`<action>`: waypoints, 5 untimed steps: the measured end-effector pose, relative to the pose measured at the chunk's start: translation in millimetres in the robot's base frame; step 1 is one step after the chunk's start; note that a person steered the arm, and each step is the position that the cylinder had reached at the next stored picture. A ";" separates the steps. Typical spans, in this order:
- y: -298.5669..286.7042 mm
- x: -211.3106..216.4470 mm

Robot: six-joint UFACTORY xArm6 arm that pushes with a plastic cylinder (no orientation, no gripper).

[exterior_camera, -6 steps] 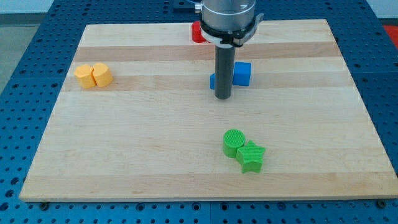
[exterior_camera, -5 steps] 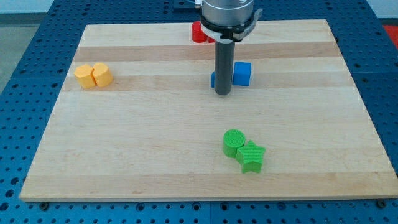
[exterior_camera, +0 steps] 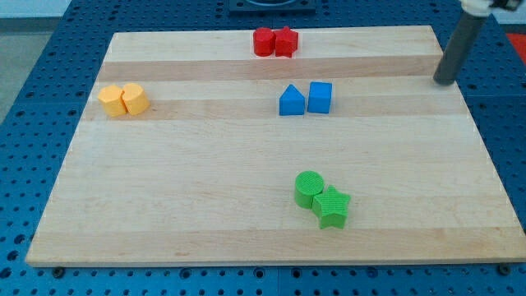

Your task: Move your arm to the right of red star

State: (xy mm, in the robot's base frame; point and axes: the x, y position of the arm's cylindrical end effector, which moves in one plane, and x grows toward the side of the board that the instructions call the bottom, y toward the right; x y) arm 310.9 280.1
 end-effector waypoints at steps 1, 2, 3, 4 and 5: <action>-12.7 -57.9; -38.8 -103.4; -66.9 -119.1; -133.1 -110.9; -196.3 -92.5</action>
